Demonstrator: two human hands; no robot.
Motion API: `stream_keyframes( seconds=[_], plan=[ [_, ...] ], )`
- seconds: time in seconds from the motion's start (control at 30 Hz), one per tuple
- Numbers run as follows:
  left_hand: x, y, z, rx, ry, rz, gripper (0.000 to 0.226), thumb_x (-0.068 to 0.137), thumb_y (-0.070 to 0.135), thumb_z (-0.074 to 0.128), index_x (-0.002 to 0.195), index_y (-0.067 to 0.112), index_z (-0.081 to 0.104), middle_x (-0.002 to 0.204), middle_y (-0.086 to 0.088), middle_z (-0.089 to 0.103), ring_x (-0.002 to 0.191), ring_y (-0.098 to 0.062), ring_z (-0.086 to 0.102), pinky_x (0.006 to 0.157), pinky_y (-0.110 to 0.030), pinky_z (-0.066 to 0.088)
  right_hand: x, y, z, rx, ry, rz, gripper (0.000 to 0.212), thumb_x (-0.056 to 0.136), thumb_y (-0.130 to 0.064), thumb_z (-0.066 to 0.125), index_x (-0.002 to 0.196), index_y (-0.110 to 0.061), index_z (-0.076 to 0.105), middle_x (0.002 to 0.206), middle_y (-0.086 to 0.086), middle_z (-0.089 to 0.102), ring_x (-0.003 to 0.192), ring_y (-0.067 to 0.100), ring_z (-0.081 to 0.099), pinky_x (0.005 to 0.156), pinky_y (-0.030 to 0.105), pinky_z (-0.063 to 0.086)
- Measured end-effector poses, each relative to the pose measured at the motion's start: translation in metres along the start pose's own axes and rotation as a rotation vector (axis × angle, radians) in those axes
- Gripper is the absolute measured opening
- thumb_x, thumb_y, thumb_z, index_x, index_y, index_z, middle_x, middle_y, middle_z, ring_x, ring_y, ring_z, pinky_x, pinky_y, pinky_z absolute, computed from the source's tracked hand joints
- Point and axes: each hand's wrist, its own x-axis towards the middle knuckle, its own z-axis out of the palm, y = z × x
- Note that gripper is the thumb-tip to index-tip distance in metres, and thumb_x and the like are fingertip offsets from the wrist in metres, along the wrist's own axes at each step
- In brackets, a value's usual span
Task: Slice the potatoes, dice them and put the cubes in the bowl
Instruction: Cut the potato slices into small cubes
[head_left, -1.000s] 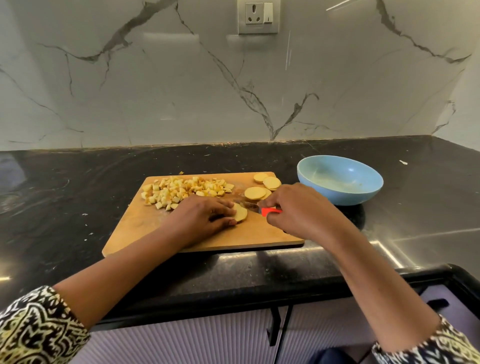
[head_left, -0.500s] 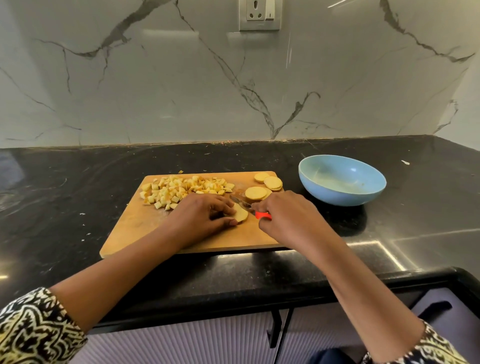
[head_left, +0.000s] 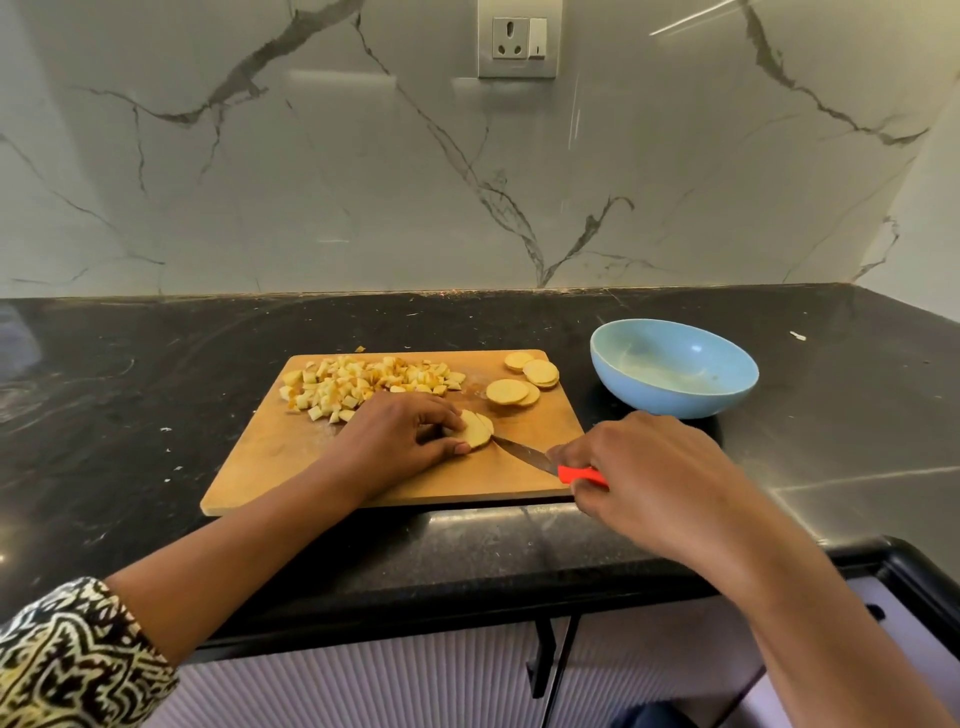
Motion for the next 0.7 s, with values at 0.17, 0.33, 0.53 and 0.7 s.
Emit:
stream_keyframes(
  seconds=[0.17, 0.33, 0.53, 0.7],
  plan=[
    [-0.003, -0.001, -0.001, -0.016, 0.038, 0.011, 0.029, 0.081, 0.031, 0.072, 0.108, 0.021, 0.069, 0.115, 0.005, 0.066, 0.101, -0.002, 0.059, 0.088, -0.013, 0.046, -0.004, 0.005, -0.008, 0.049, -0.004, 0.047, 0.036, 0.092, -0.031, 0.052, 0.125, -0.044, 0.058, 0.086, -0.014, 0.061, 0.064, 0.004, 0.047, 0.050, 0.017, 0.031],
    [-0.003, -0.001, -0.001, -0.011, 0.048, 0.010, 0.031, 0.081, 0.034, 0.071, 0.109, 0.023, 0.068, 0.114, 0.005, 0.066, 0.098, -0.005, 0.061, 0.088, -0.018, 0.050, 0.007, 0.002, 0.005, 0.089, 0.146, 0.087, 0.037, 0.092, -0.029, 0.051, 0.126, -0.044, 0.058, 0.086, -0.011, 0.066, 0.068, 0.007, 0.054, 0.053, 0.022, 0.040],
    [-0.004, -0.002, -0.001, 0.059, 0.040, 0.065, 0.029, 0.083, 0.035, 0.067, 0.107, 0.019, 0.071, 0.112, 0.003, 0.068, 0.099, -0.006, 0.063, 0.090, -0.024, 0.051, 0.023, -0.004, 0.023, 0.103, 0.137, 0.036, 0.038, 0.095, -0.031, 0.051, 0.131, -0.040, 0.054, 0.082, -0.014, 0.060, 0.064, 0.005, 0.051, 0.048, 0.017, 0.030],
    [-0.003, -0.006, 0.000, 0.076, 0.038, 0.125, 0.025, 0.084, 0.035, 0.067, 0.103, 0.020, 0.072, 0.107, 0.004, 0.070, 0.093, -0.005, 0.065, 0.085, -0.024, 0.054, 0.037, -0.011, 0.027, 0.053, 0.098, 0.004, 0.035, 0.097, -0.028, 0.049, 0.130, -0.035, 0.056, 0.094, -0.007, 0.064, 0.074, 0.008, 0.054, 0.054, 0.019, 0.036]
  ],
)
